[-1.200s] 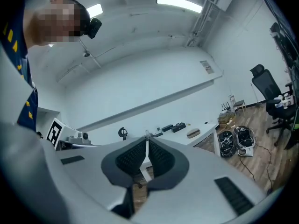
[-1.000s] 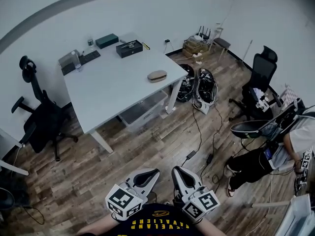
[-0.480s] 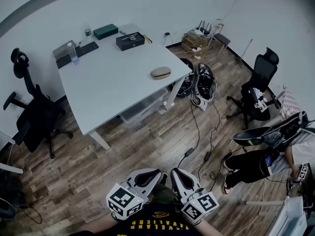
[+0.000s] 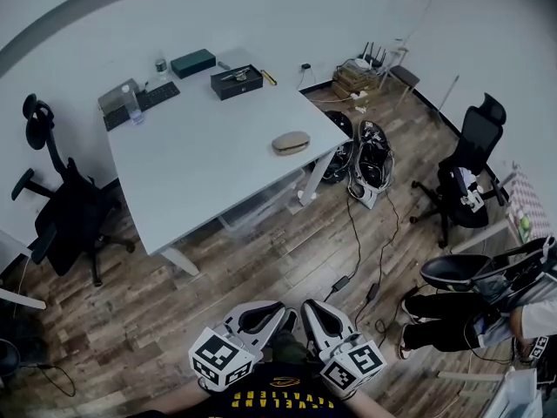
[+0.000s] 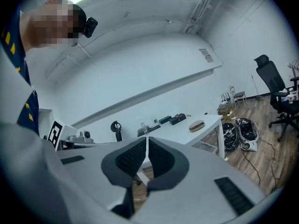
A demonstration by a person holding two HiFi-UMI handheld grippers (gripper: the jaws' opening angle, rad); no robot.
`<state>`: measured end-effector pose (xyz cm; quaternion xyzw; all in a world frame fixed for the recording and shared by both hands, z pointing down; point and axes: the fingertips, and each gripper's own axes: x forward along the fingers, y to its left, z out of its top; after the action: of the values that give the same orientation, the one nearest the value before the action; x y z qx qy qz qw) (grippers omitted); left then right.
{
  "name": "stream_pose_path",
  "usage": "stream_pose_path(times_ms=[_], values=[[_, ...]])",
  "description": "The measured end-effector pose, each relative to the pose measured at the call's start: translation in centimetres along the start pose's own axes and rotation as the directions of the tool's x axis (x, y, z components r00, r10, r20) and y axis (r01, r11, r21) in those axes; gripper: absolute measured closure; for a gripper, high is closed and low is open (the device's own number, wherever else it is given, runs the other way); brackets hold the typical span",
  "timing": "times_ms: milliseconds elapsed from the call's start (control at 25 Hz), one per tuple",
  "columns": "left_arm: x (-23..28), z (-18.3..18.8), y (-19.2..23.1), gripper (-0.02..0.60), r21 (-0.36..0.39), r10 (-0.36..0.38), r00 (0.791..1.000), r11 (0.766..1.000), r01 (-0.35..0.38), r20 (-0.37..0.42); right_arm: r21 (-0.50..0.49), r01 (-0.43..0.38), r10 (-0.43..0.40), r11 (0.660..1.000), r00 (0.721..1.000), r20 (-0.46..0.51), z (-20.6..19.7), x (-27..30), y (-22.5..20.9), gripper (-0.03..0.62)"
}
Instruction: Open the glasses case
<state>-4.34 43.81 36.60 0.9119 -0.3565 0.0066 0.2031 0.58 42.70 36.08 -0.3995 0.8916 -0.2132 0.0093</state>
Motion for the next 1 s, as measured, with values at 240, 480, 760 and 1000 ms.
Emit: stream_pose_path(times_ms=[240, 480, 760, 1000], values=[[5.5, 1.1, 1.0, 0.560, 0.018, 0.013, 1.000, 1.000, -0.013, -0.019, 0.024, -0.028, 0.028, 0.999, 1.000, -0.004, 2.1, 1.8, -5.2, 0.566], [10.6, 3.2, 1.9, 0.560, 0.046, 0.068, 0.998, 0.997, -0.067, -0.017, 0.041, -0.084, 0.084, 0.996, 0.996, 0.007, 5.2, 3.4, -10.0, 0.566], [13.7, 5.2, 2.8, 0.560, 0.068, 0.141, 0.990, 0.988, -0.140, -0.012, 0.060, -0.151, 0.150, 0.987, 0.989, 0.020, 7.7, 4.8, -13.2, 0.566], [15.9, 6.0, 2.9, 0.559, 0.095, 0.153, 0.988, 0.984, -0.150, -0.025, 0.077, -0.173, 0.171, 0.982, 0.985, 0.034, 8.7, 5.2, -15.2, 0.566]])
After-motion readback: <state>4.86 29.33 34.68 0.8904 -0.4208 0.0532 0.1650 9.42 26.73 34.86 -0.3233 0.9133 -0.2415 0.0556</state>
